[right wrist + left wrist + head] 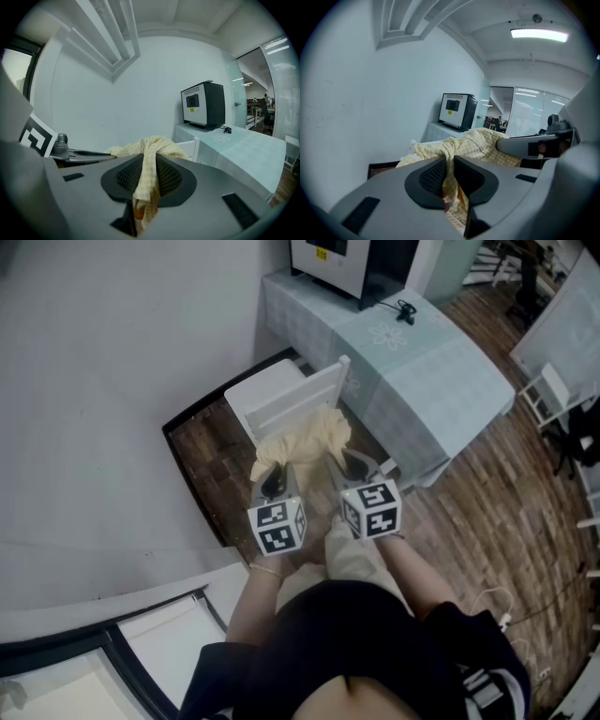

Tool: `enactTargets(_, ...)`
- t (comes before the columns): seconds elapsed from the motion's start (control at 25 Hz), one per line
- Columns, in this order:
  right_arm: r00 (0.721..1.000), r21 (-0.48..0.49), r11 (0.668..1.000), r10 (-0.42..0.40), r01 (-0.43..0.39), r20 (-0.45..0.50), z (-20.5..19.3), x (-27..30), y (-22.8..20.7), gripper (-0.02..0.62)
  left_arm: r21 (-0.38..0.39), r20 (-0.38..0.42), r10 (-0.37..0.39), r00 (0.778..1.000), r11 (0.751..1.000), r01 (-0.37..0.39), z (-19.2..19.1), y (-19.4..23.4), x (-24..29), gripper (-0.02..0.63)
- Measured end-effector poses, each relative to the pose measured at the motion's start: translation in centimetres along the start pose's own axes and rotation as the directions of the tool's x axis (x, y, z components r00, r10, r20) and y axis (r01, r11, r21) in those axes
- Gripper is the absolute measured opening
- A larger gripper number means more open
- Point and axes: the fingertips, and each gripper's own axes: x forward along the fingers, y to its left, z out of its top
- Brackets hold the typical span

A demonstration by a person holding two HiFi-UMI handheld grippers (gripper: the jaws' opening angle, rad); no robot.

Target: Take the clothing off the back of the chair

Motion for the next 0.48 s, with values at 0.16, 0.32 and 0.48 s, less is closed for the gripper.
enactTargets(0.16, 1.0, -0.004, 1.0, 0.003, -0.003, 0.006, -0.3, -1.3, 0.9, 0.078, -0.001, 0.001, -0.007, 1.0, 1.0, 0.007, -0.4, -0.2, -1.5, 0.048)
enactTargets(0.32, 1.0, -0.007, 1.0, 0.013, -0.012, 0.009, -0.7, -2.4, 1.7, 0.078, -0.001, 0.001, -0.013, 1.0, 1.0, 0.013, -0.8, -0.4, -2.8, 0.049)
enactTargets(0.48, 1.0, -0.011, 1.0, 0.017, -0.017, 0.014, -1.1, -3.4, 2.5, 0.078, 0.0, 0.002, -0.019, 1.0, 1.0, 0.019, -1.2, -0.5, -4.0, 0.049)
